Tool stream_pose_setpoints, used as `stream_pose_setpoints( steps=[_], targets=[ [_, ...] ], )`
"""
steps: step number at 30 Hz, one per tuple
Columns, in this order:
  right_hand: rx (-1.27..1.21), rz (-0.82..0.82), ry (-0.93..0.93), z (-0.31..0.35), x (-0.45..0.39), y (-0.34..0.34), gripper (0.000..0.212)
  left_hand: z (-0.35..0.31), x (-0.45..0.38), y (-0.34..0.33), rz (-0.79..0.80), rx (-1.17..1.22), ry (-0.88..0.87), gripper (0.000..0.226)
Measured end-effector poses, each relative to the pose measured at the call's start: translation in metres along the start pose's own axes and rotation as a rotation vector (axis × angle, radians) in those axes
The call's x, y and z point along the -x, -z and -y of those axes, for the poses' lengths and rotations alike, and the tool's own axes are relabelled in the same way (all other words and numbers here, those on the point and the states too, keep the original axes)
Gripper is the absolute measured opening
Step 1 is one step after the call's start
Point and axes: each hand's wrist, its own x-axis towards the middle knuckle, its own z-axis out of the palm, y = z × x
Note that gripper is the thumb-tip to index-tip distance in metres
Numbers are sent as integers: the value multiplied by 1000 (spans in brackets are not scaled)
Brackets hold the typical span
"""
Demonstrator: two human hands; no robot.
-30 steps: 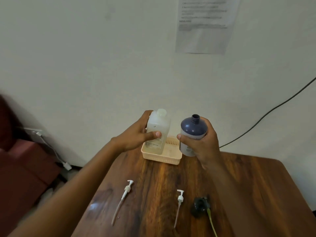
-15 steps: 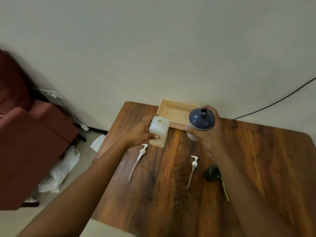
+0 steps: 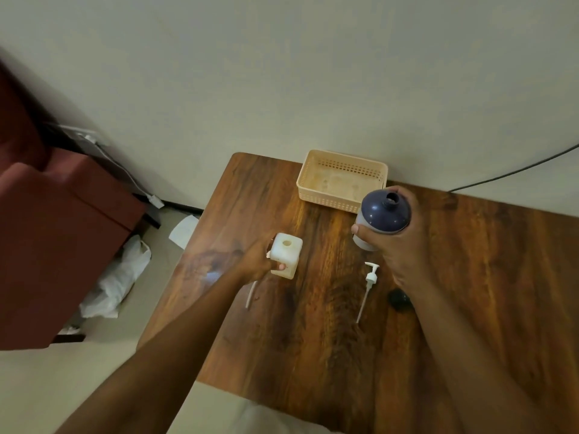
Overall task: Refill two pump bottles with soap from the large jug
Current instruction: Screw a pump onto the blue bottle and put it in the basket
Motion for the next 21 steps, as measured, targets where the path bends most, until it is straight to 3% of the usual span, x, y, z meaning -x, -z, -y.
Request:
stream_pose_setpoints(
  steps=[12, 19, 21],
  targets=[
    [-12, -25, -51, -12, -8, -8, 88, 31, -5, -6, -30, -30, -51, 72],
    [-41, -44, -70, -21, -12, 10, 84, 4, -16, 1, 54, -93, -19, 108],
    [-30, -68, -74, -22, -12, 22, 81, -18, -21, -2, 42, -120, -46, 109]
  ],
)
